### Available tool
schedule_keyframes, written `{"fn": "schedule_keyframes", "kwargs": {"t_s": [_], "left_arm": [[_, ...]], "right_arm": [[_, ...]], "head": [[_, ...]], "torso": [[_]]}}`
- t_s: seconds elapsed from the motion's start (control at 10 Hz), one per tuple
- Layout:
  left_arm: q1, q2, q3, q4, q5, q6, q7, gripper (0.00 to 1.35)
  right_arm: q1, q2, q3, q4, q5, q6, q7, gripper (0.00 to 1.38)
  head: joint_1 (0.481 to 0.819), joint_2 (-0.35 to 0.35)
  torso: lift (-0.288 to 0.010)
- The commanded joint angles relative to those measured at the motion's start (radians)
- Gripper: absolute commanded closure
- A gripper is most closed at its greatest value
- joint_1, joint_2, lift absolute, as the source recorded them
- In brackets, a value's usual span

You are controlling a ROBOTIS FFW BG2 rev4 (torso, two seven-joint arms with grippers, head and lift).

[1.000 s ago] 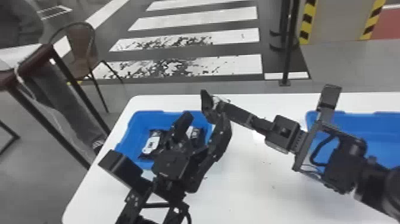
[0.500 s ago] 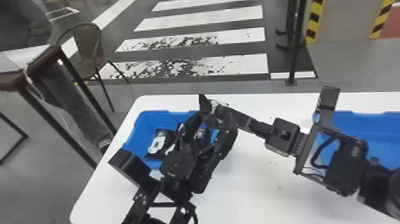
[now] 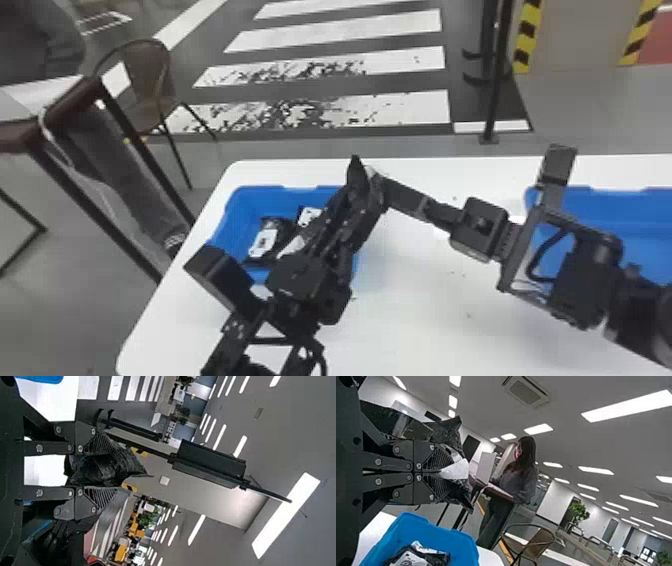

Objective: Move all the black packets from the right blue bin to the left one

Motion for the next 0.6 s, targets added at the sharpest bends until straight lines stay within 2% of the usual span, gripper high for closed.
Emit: {"fn": "schedule_keyframes", "kwargs": {"t_s": [0.0, 0.3, 0.5], "left_arm": [[0.000, 0.000, 0.003, -0.001, 0.000, 0.006, -0.001, 1.21], [0.003, -0.001, 0.003, -0.003, -0.010, -0.016, 0.002, 1.21], [0.003, -0.001, 0.005, -0.003, -0.014, -0.031, 0.003, 1.21]], "right_arm": [[-0.001, -0.001, 0.000, -0.001, 0.000, 0.000, 0.002, 1.16], [0.004, -0.001, 0.000, -0.001, -0.006, -0.005, 0.005, 1.15], [0.004, -0.001, 0.000, 0.009, -0.022, -0.019, 0.009, 1.04]], "head": [[0.695, 0.261], [0.695, 0.263], [0.695, 0.265]], "torso": [[-0.140], [-0.140], [-0.140]]}}
